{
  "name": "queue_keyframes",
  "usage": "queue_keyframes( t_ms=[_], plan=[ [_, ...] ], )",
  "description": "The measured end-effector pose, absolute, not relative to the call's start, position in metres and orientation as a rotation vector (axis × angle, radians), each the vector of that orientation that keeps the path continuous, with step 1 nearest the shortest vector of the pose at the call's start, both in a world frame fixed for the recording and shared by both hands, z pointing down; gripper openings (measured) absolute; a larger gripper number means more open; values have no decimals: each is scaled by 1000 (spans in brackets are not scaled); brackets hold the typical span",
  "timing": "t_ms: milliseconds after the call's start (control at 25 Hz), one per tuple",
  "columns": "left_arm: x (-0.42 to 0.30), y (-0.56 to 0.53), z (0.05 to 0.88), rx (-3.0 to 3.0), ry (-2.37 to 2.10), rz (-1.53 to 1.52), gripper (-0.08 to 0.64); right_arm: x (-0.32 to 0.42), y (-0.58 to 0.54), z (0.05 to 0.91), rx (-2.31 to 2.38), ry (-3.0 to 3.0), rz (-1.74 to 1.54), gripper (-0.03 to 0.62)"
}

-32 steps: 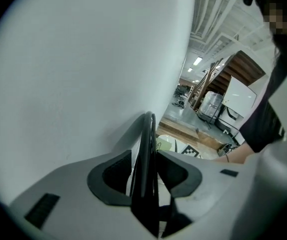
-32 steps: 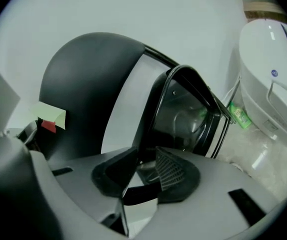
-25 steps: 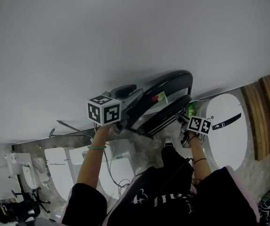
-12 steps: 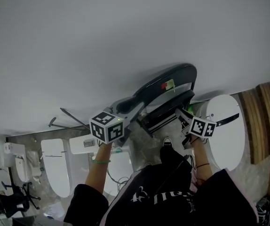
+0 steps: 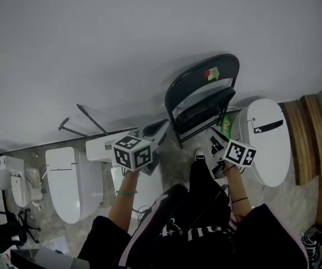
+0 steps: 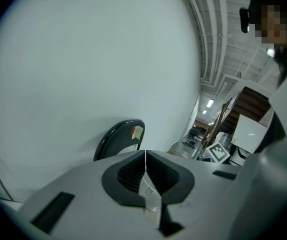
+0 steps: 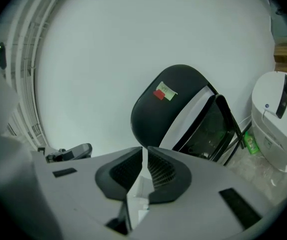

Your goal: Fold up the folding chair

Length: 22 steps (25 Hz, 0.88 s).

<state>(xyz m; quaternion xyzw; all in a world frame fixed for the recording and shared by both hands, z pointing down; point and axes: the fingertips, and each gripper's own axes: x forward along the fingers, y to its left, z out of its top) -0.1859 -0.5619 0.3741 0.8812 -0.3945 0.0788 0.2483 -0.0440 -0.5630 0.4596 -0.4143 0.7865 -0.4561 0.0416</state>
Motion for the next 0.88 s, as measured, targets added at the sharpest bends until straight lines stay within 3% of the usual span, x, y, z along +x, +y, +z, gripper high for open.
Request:
queue_keyframes(
  t_ms=[280,880],
  plan=[
    [-176,-497,406,2355,-1000,209,9,-52,-482,451,-1273,2428,-1394,34],
    [-93,-366,414,2265,-1018,185,9,10,-386,435,-1205,2505,-1369,15]
  ],
)
